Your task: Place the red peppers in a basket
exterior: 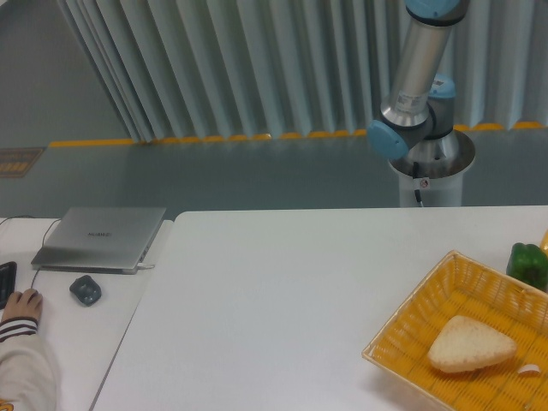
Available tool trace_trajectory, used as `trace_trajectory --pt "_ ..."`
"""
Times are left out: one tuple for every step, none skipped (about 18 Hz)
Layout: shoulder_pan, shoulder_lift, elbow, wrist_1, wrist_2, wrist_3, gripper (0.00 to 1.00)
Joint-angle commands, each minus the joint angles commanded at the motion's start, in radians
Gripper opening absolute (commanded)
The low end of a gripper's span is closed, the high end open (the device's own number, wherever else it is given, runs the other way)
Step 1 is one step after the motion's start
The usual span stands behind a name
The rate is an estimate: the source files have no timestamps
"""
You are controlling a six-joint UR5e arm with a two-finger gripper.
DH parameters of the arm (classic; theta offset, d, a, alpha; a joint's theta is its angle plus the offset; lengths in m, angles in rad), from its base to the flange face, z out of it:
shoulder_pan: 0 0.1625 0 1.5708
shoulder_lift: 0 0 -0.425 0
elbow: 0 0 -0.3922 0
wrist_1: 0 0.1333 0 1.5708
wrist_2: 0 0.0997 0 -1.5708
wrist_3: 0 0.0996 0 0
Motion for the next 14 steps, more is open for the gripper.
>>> trace_trajectory --pt "0.000 -0.003 -0.002 0.000 0.000 -0.002 1.00" --pt "0.000 -0.008 -0.002 0.000 0.000 -0.002 1.00" --pt "-0.002 -0.009 -0.002 0.002 0.000 -0.002 1.00" --pt "-0.003 -0.014 -0.003 0.005 0.002 -0.002 1.00" --pt "-0.003 -0.023 -0.005 0.011 0.002 -0.002 1.00" --pt "-0.005 -0.026 -0.008 0.030 0.002 -0.002 1.00" --pt "-0.006 -0.029 -0.021 0.050 0.002 -0.002 1.00" --pt "-0.009 -0.041 -0.031 0.083 0.003 -0.002 1.00" --pt "-0.011 -0.046 -0.034 0.096 0.003 -0.002 1.00" --pt "-0.011 -0.049 -0.037 0.101 0.003 -0.002 1.00" --pt "-0.012 -0.051 -0.040 0.106 0.003 -0.002 1.00" --pt "-0.015 -0.052 -0.040 0.106 0.006 -0.008 1.00" --pt "-0.015 -0.051 -0.040 0.106 0.008 -0.017 1.00" --pt "-0.015 -0.049 -0.038 0.106 0.012 -0.017 1.00"
